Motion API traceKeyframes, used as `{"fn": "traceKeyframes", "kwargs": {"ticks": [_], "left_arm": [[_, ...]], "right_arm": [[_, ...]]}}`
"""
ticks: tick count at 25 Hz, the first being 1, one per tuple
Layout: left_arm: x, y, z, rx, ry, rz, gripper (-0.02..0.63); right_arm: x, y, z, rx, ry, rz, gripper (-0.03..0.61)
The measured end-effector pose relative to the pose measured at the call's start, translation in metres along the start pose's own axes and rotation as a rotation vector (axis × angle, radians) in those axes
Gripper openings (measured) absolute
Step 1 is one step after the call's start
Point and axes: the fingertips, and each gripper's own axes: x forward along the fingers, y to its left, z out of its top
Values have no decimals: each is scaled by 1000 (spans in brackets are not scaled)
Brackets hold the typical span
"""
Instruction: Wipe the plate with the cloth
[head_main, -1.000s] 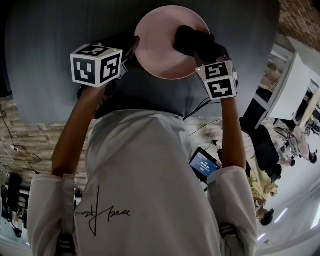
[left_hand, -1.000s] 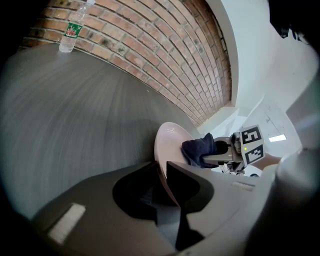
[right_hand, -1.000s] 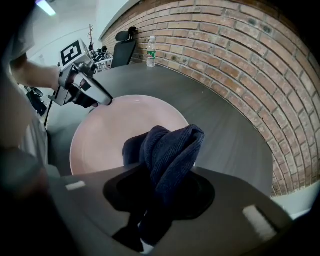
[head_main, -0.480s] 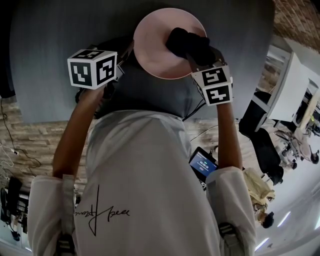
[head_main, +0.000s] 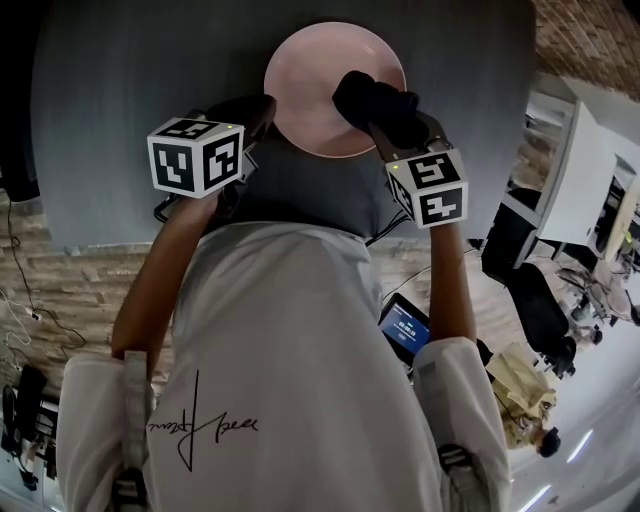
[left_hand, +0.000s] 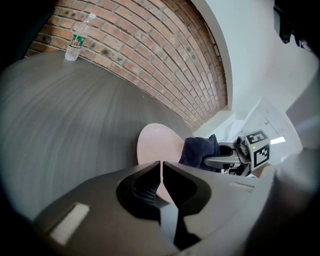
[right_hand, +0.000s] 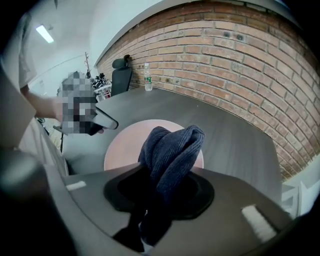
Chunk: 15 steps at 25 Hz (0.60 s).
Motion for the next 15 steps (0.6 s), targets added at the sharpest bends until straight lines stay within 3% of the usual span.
{"fn": "traceKeyframes", "kwargs": {"ticks": [6, 15], "left_arm": [[-16, -22, 9, 43, -56, 13, 12], [-44, -64, 32, 127, -183, -15, 12]], "right_arm": [[-23, 11, 15, 146, -104, 58, 123], [-70, 31, 28, 166, -222, 83, 114]]}}
